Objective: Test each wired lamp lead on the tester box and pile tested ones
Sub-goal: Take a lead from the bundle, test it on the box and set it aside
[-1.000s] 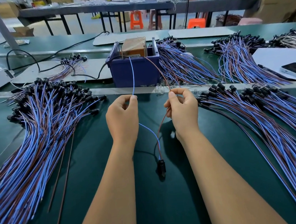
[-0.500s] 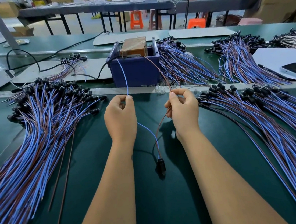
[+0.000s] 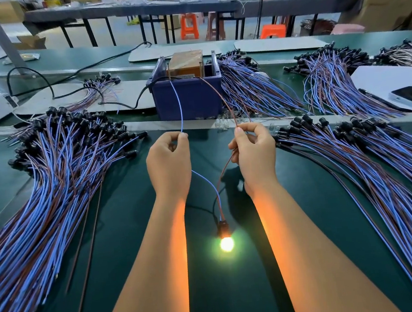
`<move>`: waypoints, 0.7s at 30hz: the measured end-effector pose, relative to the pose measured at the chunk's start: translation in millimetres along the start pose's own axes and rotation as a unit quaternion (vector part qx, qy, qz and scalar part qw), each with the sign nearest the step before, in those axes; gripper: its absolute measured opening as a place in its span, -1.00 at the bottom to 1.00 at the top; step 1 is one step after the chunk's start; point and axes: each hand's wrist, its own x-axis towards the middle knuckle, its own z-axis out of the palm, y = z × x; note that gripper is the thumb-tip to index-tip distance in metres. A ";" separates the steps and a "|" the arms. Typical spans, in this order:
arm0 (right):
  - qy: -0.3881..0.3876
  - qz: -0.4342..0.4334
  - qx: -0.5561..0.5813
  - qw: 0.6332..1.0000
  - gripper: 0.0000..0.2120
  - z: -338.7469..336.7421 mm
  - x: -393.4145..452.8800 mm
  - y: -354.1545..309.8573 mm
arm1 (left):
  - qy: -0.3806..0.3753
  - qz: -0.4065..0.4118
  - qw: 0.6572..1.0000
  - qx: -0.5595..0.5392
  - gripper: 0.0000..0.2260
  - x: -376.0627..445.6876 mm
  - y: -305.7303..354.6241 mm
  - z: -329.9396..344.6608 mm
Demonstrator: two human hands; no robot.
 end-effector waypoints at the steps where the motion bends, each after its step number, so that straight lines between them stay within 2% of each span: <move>1: 0.000 0.001 -0.001 1.000 -0.93 -0.1 0.1 -0.1 | 0.000 0.001 1.000 -0.001 -0.84 0.2 -0.4 0.1; 7: -0.005 -0.025 0.013 1.000 -0.93 3.0 -4.4 -3.7 | -0.030 -0.008 0.999 -0.018 -0.85 0.2 0.0 1.2; 12: -0.094 -0.066 -0.033 0.993 -0.83 16.8 -16.4 -2.7 | -0.143 -0.044 0.983 -0.108 -0.81 -3.6 9.0 5.3; 14: -0.130 -0.078 -0.054 0.987 -0.83 20.5 -20.1 -1.1 | -0.167 -0.057 0.973 -0.149 -0.76 -5.7 12.4 6.3; 17: -0.171 -0.066 -0.031 0.983 -0.88 20.7 -21.8 -2.0 | -0.147 -0.087 0.966 -0.194 -0.82 -5.3 14.6 6.0; 19: -0.191 -0.024 0.002 0.981 -0.83 18.1 -20.6 -3.3 | -0.129 -0.110 0.958 -0.232 -0.86 -2.5 14.2 4.0; 21: -0.232 0.002 -0.010 0.973 -0.73 14.8 -19.3 -3.8 | -0.108 -0.129 0.950 -0.262 -0.87 0.6 13.4 1.8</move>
